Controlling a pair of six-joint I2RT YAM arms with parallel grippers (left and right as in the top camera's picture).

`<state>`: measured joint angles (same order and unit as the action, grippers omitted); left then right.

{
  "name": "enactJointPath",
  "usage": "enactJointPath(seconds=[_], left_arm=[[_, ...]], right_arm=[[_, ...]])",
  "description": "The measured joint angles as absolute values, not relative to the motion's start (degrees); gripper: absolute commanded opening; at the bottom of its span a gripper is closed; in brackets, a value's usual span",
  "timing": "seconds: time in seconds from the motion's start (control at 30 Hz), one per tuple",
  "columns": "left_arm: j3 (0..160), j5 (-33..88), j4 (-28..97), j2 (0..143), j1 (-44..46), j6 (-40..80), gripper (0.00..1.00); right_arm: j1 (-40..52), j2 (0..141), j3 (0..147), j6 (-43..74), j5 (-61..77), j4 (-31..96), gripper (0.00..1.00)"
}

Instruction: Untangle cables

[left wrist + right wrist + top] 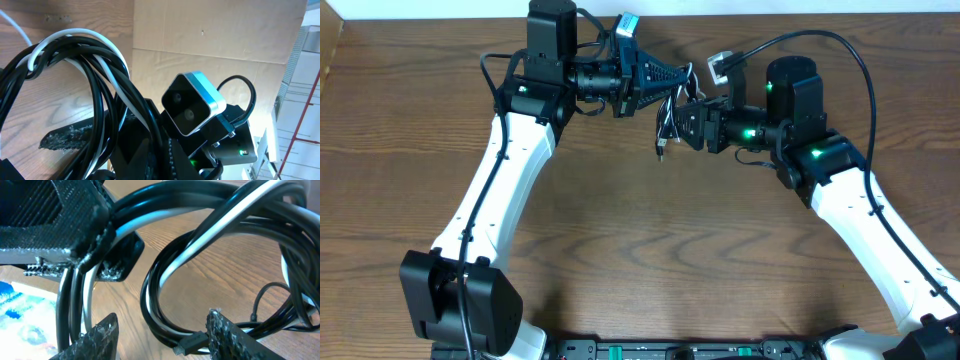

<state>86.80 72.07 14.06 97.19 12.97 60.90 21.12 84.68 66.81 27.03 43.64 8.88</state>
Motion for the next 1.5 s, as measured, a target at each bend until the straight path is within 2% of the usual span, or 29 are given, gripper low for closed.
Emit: enactJointPath(seconds=[0.13, 0.3, 0.43, 0.57, 0.7, 0.83, 1.1, 1.5], left_arm=[[86.8, 72.1, 13.9, 97.2, 13.1, 61.8, 0.07], [86.8, 72.1, 11.6, 97.2, 13.4, 65.3, 0.07], [86.8, 71.8, 8.0, 97.2, 13.4, 68.0, 0.07], [86.8, 71.6, 7.5, 97.3, 13.3, 67.8, 0.07], [86.8, 71.6, 9.5, 97.4, 11.9, 60.0, 0.07], [86.8, 71.7, 16.5, 97.4, 10.0, 49.6, 0.08], [86.8, 68.3, 36.4, 97.4, 9.2, 26.5, 0.07], [86.3, 62.7, 40.1, 97.4, 12.5, 17.8, 0.08]], right_arm=[[21.6, 84.7, 66.8, 29.1, 40.8, 7.4, 0.4], [24.8, 84.7, 66.8, 32.0, 30.0, 5.7, 0.29], [25.5, 84.7, 66.8, 33.3, 26.4, 5.3, 0.02], [25.0, 84.3, 66.8, 33.7, 26.1, 6.8, 0.01], [20.8, 84.2, 67.0, 32.7, 31.6, 10.0, 0.01], [14.5, 83.7, 67.0, 31.1, 39.1, 14.8, 0.01], [6.5, 83.5, 67.0, 30.3, 52.4, 16.0, 0.01], [7.0, 83.5, 67.0, 30.3, 54.5, 16.7, 0.01]])
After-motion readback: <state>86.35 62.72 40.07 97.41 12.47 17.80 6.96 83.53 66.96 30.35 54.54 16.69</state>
